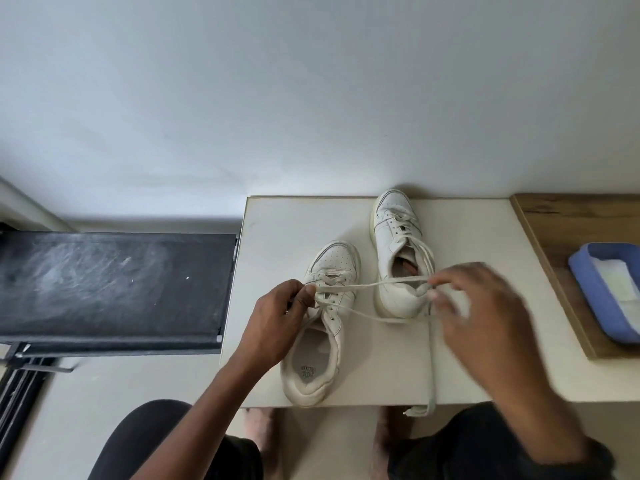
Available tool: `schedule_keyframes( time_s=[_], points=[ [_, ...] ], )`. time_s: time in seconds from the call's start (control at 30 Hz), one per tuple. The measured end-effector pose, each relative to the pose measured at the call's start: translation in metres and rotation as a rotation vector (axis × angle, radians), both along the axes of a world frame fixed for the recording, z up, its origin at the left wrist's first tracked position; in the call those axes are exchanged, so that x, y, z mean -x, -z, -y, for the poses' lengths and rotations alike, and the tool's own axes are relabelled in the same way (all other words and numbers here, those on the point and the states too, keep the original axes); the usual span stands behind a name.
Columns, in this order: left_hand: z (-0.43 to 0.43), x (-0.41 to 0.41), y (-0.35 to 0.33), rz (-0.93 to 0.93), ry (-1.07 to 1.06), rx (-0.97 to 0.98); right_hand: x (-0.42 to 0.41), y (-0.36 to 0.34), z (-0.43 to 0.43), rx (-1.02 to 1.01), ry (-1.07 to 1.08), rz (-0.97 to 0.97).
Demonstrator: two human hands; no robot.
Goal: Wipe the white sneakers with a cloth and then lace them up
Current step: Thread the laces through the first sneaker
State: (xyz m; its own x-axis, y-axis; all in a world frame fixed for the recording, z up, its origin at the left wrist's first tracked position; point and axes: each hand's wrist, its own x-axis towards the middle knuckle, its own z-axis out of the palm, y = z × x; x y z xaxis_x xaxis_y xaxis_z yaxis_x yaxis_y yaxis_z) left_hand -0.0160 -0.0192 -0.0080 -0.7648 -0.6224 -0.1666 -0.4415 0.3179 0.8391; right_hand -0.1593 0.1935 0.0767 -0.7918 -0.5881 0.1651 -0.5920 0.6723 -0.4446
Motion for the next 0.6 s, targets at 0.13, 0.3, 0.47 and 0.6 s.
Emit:
schedule_keyframes(
  time_s=[0.13, 0.3, 0.47, 0.6],
  points=[
    [0.0, -0.002, 0.0, -0.003, -0.03, -0.033, -0.047, 0.015, 0.05, -0.112, -0.164, 0.212],
    [-0.001, -0.002, -0.001, -0.021, -0.035, -0.031, -0.07, 0.038, 0.066, -0.297, -0.223, 0.232],
    [-0.001, 0.0, -0.002, -0.084, -0.05, -0.074, -0.056, 0.048, 0.066, -0.211, -0.232, 0.11],
    [-0.003, 0.001, -0.002, -0.108, -0.048, -0.145, -0.043, 0.054, 0.068, -0.11, -0.238, 0.046]
  ],
)
